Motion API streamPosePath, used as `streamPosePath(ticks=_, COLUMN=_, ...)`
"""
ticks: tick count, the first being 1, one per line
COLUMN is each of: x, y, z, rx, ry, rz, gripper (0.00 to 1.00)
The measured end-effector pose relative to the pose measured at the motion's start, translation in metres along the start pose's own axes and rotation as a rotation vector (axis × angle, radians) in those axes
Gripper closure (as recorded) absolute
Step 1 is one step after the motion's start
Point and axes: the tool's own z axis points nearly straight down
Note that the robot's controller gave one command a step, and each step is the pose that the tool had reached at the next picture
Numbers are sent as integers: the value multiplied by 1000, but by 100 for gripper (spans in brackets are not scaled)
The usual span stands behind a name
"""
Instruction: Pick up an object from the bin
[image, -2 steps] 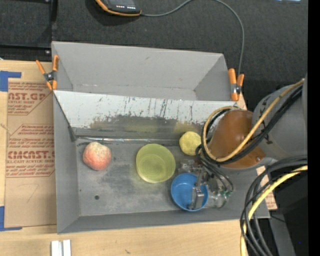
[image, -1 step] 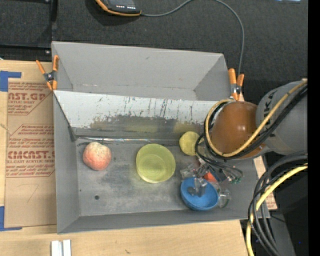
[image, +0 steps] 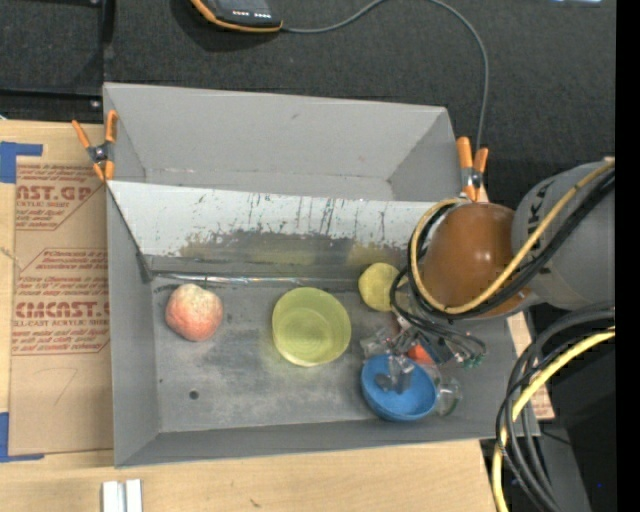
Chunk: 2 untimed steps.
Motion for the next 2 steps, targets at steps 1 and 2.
streamPosePath(ticks=1, x=1, y=1, z=-9, rx=-3, ry=4, rz=0, gripper=100)
streamPosePath(ticks=2, x=2, y=2, z=-25, rx=-5, ry=7, rz=-1, gripper=100)
